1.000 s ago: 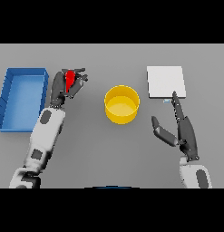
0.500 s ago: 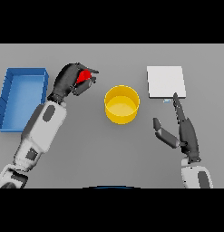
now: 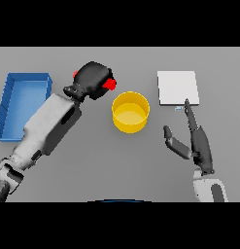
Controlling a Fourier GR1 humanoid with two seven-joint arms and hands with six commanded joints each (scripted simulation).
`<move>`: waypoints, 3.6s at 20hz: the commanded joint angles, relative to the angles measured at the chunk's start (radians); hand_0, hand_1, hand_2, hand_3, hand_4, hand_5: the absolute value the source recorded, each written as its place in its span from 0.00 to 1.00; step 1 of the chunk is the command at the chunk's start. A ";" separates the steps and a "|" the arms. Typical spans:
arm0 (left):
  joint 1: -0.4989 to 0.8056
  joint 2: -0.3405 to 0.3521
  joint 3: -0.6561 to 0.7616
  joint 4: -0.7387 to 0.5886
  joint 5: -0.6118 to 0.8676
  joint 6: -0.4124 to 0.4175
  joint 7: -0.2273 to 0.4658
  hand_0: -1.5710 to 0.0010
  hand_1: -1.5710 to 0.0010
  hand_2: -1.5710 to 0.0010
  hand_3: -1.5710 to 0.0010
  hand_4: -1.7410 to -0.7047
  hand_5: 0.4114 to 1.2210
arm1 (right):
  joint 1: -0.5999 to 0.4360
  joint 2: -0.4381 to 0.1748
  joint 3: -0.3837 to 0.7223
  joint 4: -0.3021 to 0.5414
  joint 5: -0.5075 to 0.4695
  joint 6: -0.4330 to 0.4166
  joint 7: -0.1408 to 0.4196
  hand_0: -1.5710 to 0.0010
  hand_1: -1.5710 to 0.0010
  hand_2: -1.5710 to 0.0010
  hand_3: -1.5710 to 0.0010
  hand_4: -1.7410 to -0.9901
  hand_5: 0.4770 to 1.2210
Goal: Pick up the red beaker and tilt it to pour out 1 green nut into yellow bowl. Pick up the yellow bowl and place it on the metallic measuring scale.
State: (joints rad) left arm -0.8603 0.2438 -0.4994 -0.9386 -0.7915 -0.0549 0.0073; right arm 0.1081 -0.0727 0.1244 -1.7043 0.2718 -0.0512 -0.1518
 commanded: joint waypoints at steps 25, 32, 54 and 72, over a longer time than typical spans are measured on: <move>-0.342 -0.097 -0.504 0.290 -0.510 -0.184 -0.050 0.00 0.00 0.00 0.00 0.01 1.00 | -0.015 0.009 -0.002 0.019 -0.014 0.007 0.002 1.00 1.00 1.00 1.00 0.89 0.27; -0.442 -0.127 -0.623 0.334 -0.629 -0.246 -0.123 0.00 0.00 0.00 0.00 0.01 1.00 | -0.026 0.018 0.007 0.035 0.013 -0.013 -0.011 1.00 1.00 1.00 1.00 0.91 0.26; -0.724 0.144 0.084 0.715 -0.169 -0.127 0.021 0.00 0.00 0.00 0.07 0.00 1.00 | -0.043 0.029 0.005 0.057 -0.008 -0.009 -0.025 1.00 1.00 1.00 1.00 0.98 0.26; 0.001 0.287 0.507 0.209 0.385 0.192 0.432 0.00 0.00 0.00 0.08 0.00 1.00 | -0.048 0.011 0.022 0.033 0.032 -0.017 0.023 1.00 1.00 1.00 1.00 0.95 0.23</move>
State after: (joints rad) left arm -0.8581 0.5308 0.0076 -0.7296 -0.4058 0.1348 0.4358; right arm 0.0597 -0.0621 0.1459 -1.6712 0.3043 -0.0678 -0.1277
